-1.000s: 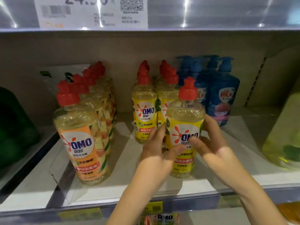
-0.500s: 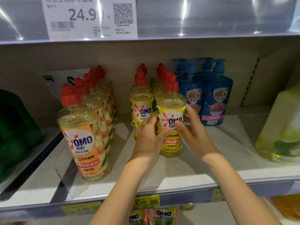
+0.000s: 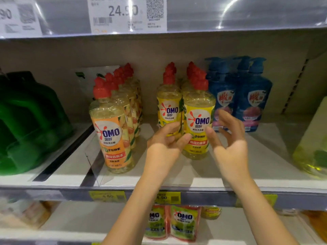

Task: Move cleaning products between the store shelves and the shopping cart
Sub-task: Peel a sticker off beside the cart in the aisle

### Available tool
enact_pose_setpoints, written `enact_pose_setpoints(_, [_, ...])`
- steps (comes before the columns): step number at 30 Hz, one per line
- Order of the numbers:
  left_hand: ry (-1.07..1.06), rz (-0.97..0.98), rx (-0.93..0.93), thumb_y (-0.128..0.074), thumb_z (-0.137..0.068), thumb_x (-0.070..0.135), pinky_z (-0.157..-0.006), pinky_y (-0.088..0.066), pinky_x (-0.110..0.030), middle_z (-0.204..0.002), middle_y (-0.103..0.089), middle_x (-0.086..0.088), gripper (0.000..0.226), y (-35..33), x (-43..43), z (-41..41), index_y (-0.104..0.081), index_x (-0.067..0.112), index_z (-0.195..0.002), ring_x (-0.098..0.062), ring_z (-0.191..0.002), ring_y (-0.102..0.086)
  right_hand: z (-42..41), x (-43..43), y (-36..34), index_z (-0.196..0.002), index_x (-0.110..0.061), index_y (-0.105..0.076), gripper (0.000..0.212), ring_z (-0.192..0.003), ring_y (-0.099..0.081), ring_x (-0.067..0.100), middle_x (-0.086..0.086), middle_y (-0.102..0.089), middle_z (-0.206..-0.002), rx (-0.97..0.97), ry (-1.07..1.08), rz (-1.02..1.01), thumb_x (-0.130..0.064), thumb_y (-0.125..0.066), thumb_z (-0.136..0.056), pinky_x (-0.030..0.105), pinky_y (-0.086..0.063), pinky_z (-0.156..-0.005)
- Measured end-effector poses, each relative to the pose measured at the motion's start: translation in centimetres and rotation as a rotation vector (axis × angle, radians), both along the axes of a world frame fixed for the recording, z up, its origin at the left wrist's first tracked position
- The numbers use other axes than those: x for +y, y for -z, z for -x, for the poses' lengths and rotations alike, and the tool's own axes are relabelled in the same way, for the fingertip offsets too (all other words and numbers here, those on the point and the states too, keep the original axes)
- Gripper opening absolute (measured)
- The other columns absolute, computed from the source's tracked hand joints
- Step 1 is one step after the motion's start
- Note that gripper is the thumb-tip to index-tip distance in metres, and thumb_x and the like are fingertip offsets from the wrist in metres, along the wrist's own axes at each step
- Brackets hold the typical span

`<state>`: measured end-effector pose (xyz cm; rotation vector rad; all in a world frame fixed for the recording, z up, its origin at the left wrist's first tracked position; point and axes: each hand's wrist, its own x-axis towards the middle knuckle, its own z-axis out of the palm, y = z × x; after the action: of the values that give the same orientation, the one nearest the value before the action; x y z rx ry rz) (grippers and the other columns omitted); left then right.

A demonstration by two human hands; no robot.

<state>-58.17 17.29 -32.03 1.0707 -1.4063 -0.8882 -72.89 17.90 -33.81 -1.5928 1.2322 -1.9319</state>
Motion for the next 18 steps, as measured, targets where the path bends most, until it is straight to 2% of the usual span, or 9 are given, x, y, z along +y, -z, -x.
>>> enact_pose_setpoints(2, [-0.006,0.032,0.001,-0.072,-0.082,0.015,-0.074,-0.047,-0.005,-0.112,-0.067,0.007,0.035,-0.3,1.4,-0.6,-0.062,0.020,-0.115,0.008,-0.093,-0.063,-0.5,1.0,-0.3,-0.122,-0.037,-0.052,0.040,-0.113,-0.055,0.003,-0.004,-0.055,-0.124,-0.012,-0.052,0.008,-0.035,-0.068,-0.085,0.025,-0.049,-0.096])
enact_pose_setpoints(4, [-0.011,0.059,-0.010,-0.072,-0.083,0.019,-0.076,-0.047,-0.006,-0.108,-0.066,0.013,0.033,-0.7,2.8,-1.3,-0.062,0.022,-0.113,0.011,-0.093,-0.063,-1.2,2.1,-0.7,-0.121,-0.035,-0.054,0.040,-0.113,-0.057,0.004,-0.001,-0.059,-0.123,-0.008,-0.123,0.001,-0.032,-0.070,-0.085,0.021,-0.049,-0.093])
enact_pose_setpoints(7, [-0.050,0.094,0.012,-0.071,-0.082,0.025,-0.086,-0.051,-0.015,-0.113,-0.068,0.013,0.033,-1.1,5.4,-2.1,-0.064,0.026,-0.114,0.003,-0.103,-0.063,-2.3,3.7,-1.0,-0.123,-0.025,-0.056,0.042,-0.115,-0.058,0.010,-0.001,-0.061,-0.124,-0.040,-0.249,0.006,-0.026,-0.071,-0.084,0.022,-0.049,-0.094])
enact_pose_setpoints(11, [-0.142,0.143,0.110,-0.069,-0.076,0.028,-0.084,-0.051,-0.016,-0.111,-0.070,0.011,0.038,-1.3,8.8,-3.7,-0.066,0.022,-0.113,-0.003,-0.105,-0.065,-4.2,5.6,-1.2,-0.121,-0.030,-0.057,0.043,-0.115,-0.060,0.016,-0.003,-0.062,-0.121,-0.049,-0.443,0.002,-0.031,-0.073,-0.080,0.025,-0.049,-0.095])
enact_pose_setpoints(14, [-0.250,0.136,0.106,-0.071,-0.078,0.026,-0.086,-0.052,-0.020,-0.111,-0.070,0.007,0.038,-1.1,11.2,-5.6,-0.066,0.018,-0.114,-0.007,-0.103,-0.066,-6.6,6.8,-1.1,-0.122,-0.030,-0.057,0.044,-0.113,-0.059,0.017,0.000,-0.062,-0.119,-0.046,-0.602,-0.021,-0.032,-0.069,-0.080,0.023,-0.048,-0.094])
enact_pose_setpoints(18, [-0.394,0.139,0.146,-0.072,-0.071,0.022,-0.081,-0.053,-0.018,-0.106,-0.071,0.010,0.040,-0.3,14.7,-9.1,-0.065,0.018,-0.111,-0.007,-0.098,-0.068,-11.0,8.4,-0.6,-0.121,-0.031,-0.057,0.044,-0.113,-0.060,0.018,0.000,-0.063,-0.117,-0.043,-0.781,-0.050,-0.030,-0.071,-0.078,0.023,-0.048,-0.093])
